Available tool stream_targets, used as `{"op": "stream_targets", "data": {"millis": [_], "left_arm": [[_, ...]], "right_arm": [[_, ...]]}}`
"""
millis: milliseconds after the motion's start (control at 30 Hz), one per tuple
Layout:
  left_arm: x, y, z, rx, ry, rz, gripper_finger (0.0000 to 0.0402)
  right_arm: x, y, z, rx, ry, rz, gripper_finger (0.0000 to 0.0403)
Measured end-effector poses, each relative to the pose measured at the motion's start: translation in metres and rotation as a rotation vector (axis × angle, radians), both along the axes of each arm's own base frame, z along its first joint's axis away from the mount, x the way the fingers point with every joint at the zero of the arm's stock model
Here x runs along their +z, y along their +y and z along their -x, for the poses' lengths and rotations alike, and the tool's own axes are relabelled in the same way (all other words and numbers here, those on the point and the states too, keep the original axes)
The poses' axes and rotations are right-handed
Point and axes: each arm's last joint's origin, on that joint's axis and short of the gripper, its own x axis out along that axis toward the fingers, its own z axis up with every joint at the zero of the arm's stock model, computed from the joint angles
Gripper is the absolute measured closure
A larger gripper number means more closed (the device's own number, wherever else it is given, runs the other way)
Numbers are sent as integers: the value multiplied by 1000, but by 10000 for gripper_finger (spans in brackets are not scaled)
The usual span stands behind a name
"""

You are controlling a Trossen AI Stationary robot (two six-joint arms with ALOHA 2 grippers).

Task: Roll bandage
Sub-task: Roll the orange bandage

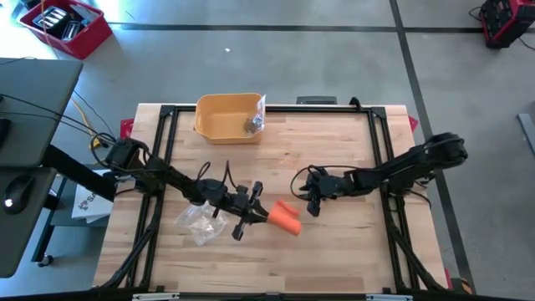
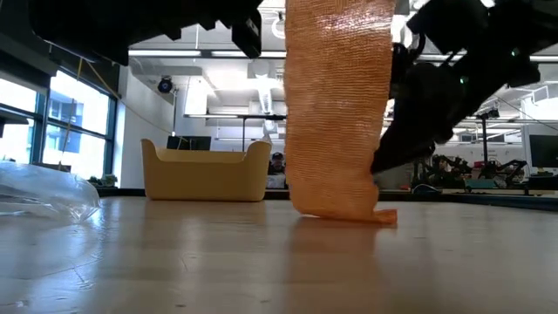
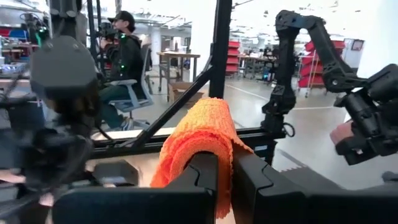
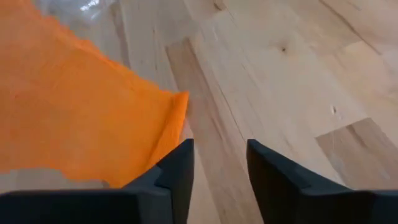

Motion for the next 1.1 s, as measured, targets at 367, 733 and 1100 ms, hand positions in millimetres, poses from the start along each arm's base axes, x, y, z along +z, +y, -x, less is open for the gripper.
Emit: {"op": "stream_targets", "data": {"millis": [367,733,1100], "left_arm": [[26,-41,-3,49,-54,6,390],[18,-13,-19,389,86,-40,390],[-9,71,-22,580,179,-159,390]], "right_arm": [[60,43,22,133,-141,-119,258],[78,83,50,119,-263,-57,259],[66,85,43,130,-222,11,259]]}}
